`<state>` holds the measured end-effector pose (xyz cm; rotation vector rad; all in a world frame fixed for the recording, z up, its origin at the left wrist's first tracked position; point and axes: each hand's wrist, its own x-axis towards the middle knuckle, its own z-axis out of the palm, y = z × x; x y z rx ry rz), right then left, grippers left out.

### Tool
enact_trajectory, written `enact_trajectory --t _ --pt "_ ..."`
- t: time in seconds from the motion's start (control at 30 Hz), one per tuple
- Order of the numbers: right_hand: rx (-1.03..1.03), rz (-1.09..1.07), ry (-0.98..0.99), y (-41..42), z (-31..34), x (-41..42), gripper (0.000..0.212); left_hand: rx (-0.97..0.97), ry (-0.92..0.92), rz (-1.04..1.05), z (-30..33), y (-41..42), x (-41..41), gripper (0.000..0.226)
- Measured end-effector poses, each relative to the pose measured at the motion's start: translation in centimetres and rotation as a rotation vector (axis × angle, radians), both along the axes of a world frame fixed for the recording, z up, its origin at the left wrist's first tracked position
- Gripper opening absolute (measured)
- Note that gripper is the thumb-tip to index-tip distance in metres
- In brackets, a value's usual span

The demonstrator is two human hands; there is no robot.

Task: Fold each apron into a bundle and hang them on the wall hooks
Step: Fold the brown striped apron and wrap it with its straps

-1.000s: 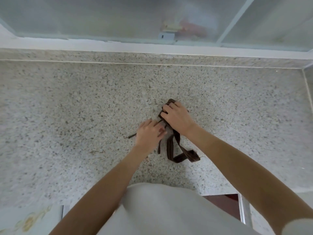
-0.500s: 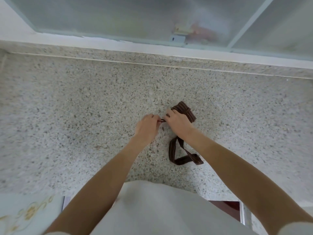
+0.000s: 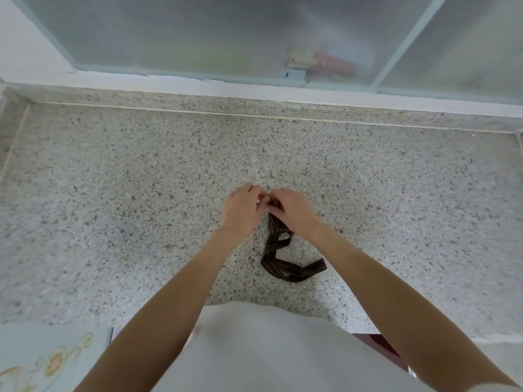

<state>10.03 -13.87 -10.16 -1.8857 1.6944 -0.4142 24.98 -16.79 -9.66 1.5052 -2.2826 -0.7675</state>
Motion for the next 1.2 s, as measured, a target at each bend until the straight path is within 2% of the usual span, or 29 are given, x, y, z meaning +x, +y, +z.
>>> enact_trajectory --t 0.13,0.2,0.27,0.33,0.43,0.73,0.83,0.9,0.97,1.1,1.2 --pt "0.097 -0.147 -0.214 0.1 0.7 0.8 0.016 0.021 0.122 -0.037 0.6 0.5 1.5 0.017" --pt "0.229 -0.167 -0.303 0.2 1.1 1.4 0.024 0.232 0.276 0.098 0.7 0.7 1.9 0.021" --pt "0.377 -0.188 -0.404 0.2 1.5 1.7 0.023 0.438 0.394 0.226 0.5 0.9 2.2 0.02" --pt "0.472 -0.192 -0.485 0.1 1.7 1.9 0.014 0.524 0.412 0.261 0.1 1.1 2.6 0.02" --pt "0.501 -0.15 -0.5 0.0 1.9 2.0 0.011 0.655 0.468 0.278 -0.2 1.3 3.5 0.026" --pt "0.516 -0.004 -0.463 0.1 1.6 1.9 0.005 0.659 0.474 0.194 -1.0 2.3 5.0 0.017" --pt "0.519 -0.026 -0.525 0.4 1.6 2.0 0.003 0.599 0.441 0.124 -1.0 2.7 5.7 0.016" --pt "0.482 0.031 -0.438 0.5 1.7 2.3 0.002 0.482 0.313 0.044 -1.3 2.8 5.9 0.007" --pt "0.383 0.11 -0.229 0.6 1.7 2.9 0.004 0.343 0.193 -0.006 -1.5 2.9 5.9 0.007" --pt "0.071 0.2 0.118 0.9 1.5 4.2 0.01 0.284 0.2 0.095 -1.4 3.3 5.4 0.007" --pt "-0.193 0.217 0.289 1.9 0.5 5.1 0.02 0.364 0.301 0.148 -1.1 3.5 5.4 0.004"
